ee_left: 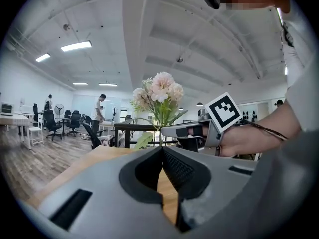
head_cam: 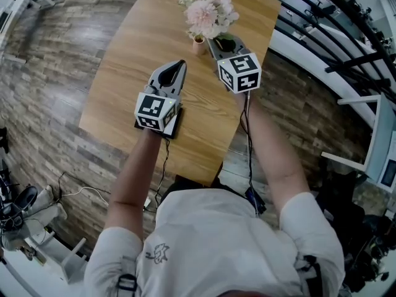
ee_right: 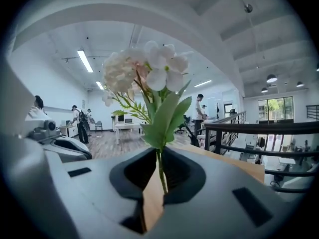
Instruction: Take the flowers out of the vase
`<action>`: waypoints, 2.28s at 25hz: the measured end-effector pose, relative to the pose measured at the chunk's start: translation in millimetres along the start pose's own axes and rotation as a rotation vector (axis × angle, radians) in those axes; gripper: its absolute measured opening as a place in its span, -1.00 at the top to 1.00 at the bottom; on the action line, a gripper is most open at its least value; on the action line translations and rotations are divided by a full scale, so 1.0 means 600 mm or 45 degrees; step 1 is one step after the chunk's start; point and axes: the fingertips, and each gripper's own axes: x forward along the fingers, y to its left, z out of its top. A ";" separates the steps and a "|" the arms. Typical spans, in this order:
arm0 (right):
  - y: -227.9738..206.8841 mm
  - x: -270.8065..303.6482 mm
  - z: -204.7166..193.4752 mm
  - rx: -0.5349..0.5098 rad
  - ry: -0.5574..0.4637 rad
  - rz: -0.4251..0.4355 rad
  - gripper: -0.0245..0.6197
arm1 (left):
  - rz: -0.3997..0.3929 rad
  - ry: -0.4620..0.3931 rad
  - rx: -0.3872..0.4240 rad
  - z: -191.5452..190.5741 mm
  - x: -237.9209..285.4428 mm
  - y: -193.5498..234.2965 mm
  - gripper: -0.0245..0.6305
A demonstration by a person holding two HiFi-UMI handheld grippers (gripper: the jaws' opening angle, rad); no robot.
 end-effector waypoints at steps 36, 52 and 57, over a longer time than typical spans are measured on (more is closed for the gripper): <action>0.264 -0.473 0.000 0.043 -0.148 0.175 0.80 | 0.045 -0.128 -0.048 0.059 -0.313 -0.296 0.91; 0.398 -0.530 0.002 0.128 -0.182 -0.028 0.80 | -0.243 -0.116 0.001 0.061 -0.443 -0.283 0.91; 0.440 -0.575 -0.024 0.142 -0.190 -0.051 0.80 | -0.281 -0.114 0.007 0.043 -0.473 -0.312 0.91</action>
